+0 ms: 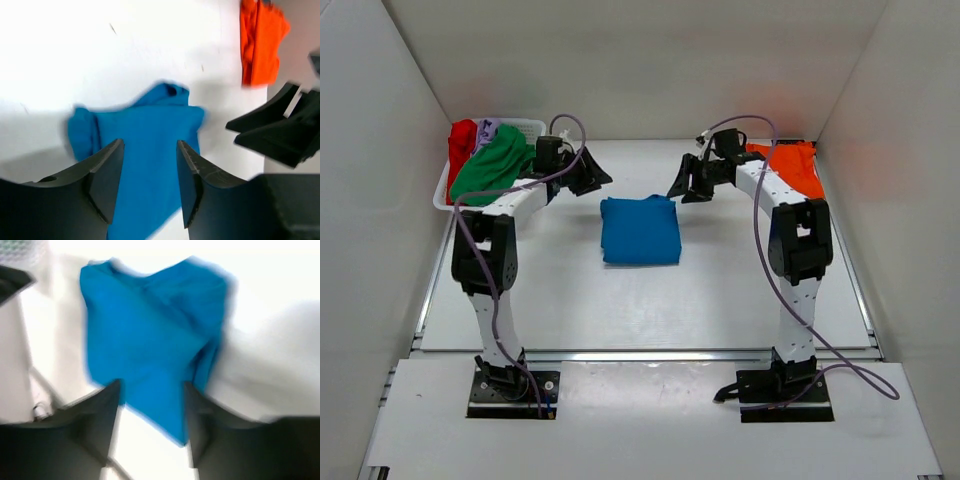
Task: Fold and stack the t-shirts
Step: Fold the long partially folded tshirt into a neat square, then put the neatly folded tshirt into the corner of the board with the right arm
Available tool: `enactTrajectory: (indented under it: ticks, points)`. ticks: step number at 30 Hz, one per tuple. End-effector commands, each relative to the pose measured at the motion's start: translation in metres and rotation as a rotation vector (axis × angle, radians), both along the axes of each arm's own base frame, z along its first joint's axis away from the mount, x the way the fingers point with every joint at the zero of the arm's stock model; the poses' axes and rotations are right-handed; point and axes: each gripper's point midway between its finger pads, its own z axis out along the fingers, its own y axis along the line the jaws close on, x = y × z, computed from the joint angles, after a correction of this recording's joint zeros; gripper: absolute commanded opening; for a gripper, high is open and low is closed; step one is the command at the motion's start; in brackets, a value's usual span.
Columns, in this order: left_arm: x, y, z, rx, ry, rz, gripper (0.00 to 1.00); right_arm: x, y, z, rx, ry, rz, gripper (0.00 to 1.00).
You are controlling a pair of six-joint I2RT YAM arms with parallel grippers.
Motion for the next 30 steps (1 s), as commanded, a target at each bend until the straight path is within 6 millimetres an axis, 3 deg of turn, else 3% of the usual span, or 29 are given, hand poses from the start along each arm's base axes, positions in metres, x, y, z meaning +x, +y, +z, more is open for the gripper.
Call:
enactTrajectory:
  ticks: [1,3,6,8,13,15,19,20,22,26,27,28,29,30]
  points:
    - [0.045,0.008,0.031,-0.092,-0.107,0.039,0.58,0.029,-0.009,-0.006,-0.109,-0.083,0.004,0.54]
    - [0.054,0.011,0.033,-0.122,-0.104,0.047,0.57,0.034,-0.012,-0.016,-0.121,-0.087,0.005,0.7]
    - [0.047,0.015,0.038,-0.122,-0.123,0.062,0.56,0.021,-0.016,-0.03,-0.146,-0.078,0.008,0.8]
    - [0.028,0.017,0.04,-0.139,-0.133,0.068,0.56,0.013,-0.015,-0.032,-0.135,-0.1,0.016,0.83]
    - [-0.03,0.024,0.039,-0.173,-0.12,0.069,0.53,-0.011,-0.008,-0.067,-0.146,-0.041,0.046,0.86]
    - [-0.063,0.027,0.039,-0.179,-0.119,0.067,0.52,-0.013,-0.004,-0.081,-0.202,-0.029,0.049,0.87]
    - [-0.098,0.04,0.049,-0.154,-0.142,0.09,0.52,-0.013,0.002,-0.112,-0.389,0.006,0.064,0.85]
    - [-0.102,0.043,0.05,-0.145,-0.139,0.098,0.52,-0.01,0.014,-0.117,-0.407,0.002,0.079,0.82]
    - [-0.113,0.047,0.053,-0.137,-0.148,0.103,0.52,-0.02,0.014,-0.136,-0.504,0.061,0.097,0.77]
    - [-0.126,0.046,0.061,-0.142,-0.158,0.092,0.51,-0.029,0.029,-0.151,-0.604,0.098,0.131,0.58]
    - [-0.129,0.045,0.064,-0.151,-0.159,0.088,0.52,-0.032,0.031,-0.151,-0.631,0.094,0.149,0.4]
    - [-0.132,0.045,0.061,-0.152,-0.153,0.092,0.51,-0.035,0.028,-0.152,-0.647,0.112,0.15,0.1]
    - [-0.134,0.043,0.064,-0.16,-0.155,0.085,0.51,-0.037,0.026,-0.151,-0.66,0.125,0.157,0.0]
    - [-0.136,0.043,0.061,-0.155,-0.151,0.085,0.51,-0.034,0.024,-0.149,-0.669,0.12,0.152,0.0]
